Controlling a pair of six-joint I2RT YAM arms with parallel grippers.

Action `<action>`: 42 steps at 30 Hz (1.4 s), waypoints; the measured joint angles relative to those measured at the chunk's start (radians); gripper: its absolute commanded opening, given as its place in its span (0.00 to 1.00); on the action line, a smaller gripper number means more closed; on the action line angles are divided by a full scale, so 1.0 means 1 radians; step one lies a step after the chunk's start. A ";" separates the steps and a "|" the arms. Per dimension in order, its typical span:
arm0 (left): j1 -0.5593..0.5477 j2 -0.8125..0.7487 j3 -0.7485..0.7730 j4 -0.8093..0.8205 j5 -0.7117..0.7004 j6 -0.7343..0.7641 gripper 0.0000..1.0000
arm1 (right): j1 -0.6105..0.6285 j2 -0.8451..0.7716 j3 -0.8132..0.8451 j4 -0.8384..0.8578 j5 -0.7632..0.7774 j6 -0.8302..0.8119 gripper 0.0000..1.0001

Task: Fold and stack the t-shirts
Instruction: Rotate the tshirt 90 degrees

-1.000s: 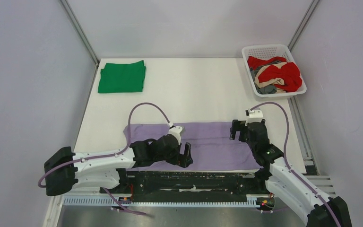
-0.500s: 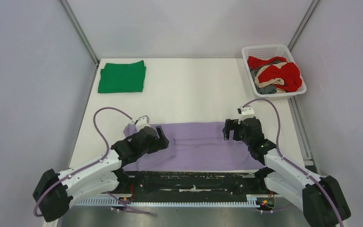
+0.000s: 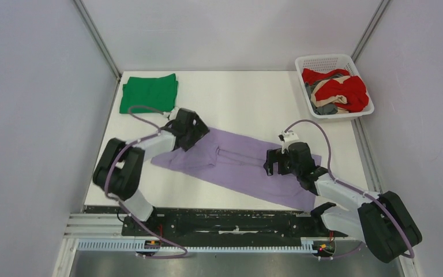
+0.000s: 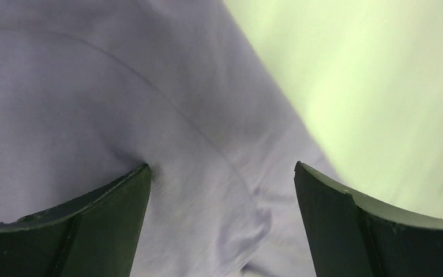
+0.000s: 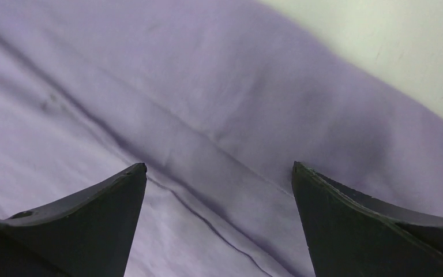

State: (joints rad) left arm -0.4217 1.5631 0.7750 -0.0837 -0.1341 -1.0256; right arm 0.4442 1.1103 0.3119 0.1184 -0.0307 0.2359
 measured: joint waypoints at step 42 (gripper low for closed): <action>-0.103 0.904 1.328 0.122 0.452 0.006 1.00 | 0.341 -0.148 0.137 -0.029 0.071 0.079 0.98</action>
State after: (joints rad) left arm -0.5243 2.4672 2.1025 0.0380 0.3176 -1.0191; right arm 0.7849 0.9627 0.4488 0.0895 0.0402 0.3145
